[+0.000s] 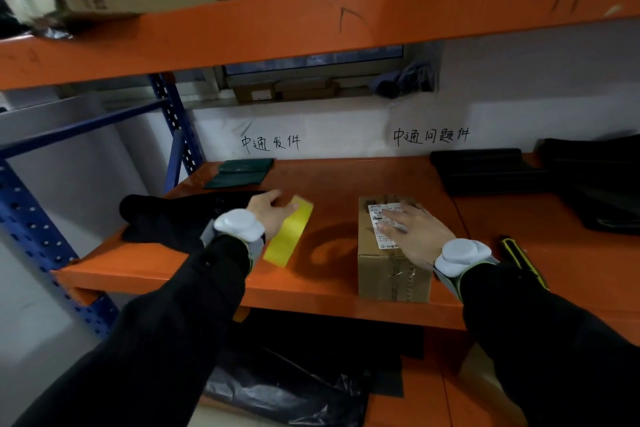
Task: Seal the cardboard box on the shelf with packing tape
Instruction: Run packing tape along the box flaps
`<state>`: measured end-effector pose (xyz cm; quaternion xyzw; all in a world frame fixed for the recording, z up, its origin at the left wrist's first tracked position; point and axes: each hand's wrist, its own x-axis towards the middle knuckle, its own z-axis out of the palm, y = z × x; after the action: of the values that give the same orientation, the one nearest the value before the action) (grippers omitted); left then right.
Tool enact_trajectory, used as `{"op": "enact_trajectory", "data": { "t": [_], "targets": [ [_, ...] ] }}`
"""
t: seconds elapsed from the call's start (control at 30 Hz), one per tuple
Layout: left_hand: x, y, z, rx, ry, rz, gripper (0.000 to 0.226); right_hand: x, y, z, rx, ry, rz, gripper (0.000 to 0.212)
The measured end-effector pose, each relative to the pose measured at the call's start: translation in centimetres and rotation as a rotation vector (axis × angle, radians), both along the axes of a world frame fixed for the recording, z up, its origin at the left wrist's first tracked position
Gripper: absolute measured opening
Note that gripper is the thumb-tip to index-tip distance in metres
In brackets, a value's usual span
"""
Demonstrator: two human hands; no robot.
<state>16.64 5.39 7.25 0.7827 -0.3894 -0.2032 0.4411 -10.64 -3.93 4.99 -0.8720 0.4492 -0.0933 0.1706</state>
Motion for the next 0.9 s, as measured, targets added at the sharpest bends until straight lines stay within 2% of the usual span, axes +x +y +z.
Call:
{"op": "enact_trajectory", "data": {
  "t": [0.07,0.13,0.2,0.3,0.4,0.47,0.5,0.6,0.63,0.73,0.9],
  "targets": [
    [0.1,-0.1,1.2,-0.089,0.217,0.033,0.064,0.0,0.3,0.3,-0.019,0.012,0.010,0.058],
    [-0.2,-0.1,2.0,-0.129,0.340,0.053,0.068,0.0,0.2,0.5,-0.039,0.022,0.003,0.059],
    [-0.5,-0.1,2.8,-0.153,0.413,0.081,0.077,0.1,-0.1,0.4,-0.061,0.100,0.031,0.058],
    [0.0,-0.2,3.5,-0.213,0.472,0.105,0.097,0.3,-0.7,0.1,-0.146,0.160,0.092,0.076],
    [1.5,-0.6,2.7,-0.208,0.549,0.114,0.103,0.2,-0.5,0.2,-0.209,0.202,0.116,0.052],
    [1.0,0.3,2.9,-0.181,0.602,0.116,0.109,0.1,0.0,0.6,-0.235,0.200,0.138,0.046],
    [0.5,0.9,3.1,-0.168,0.625,0.103,0.103,0.2,0.2,0.7,-0.234,0.194,0.133,0.046],
    [-1.7,2.6,3.5,-0.188,0.628,0.030,0.056,0.2,0.0,0.7,-0.224,0.183,0.120,0.045],
    [-1.9,2.8,3.2,-0.188,0.627,0.004,0.054,0.2,0.0,0.6,-0.220,0.185,0.115,0.045],
    [-2.3,3.4,2.6,-0.217,0.647,-0.080,0.074,0.1,0.1,0.6,-0.244,0.208,0.139,0.044],
    [-2.9,4.5,2.1,-0.247,0.625,-0.190,0.092,0.2,-0.6,0.3,-0.230,0.179,0.138,0.046]
  ]
}}
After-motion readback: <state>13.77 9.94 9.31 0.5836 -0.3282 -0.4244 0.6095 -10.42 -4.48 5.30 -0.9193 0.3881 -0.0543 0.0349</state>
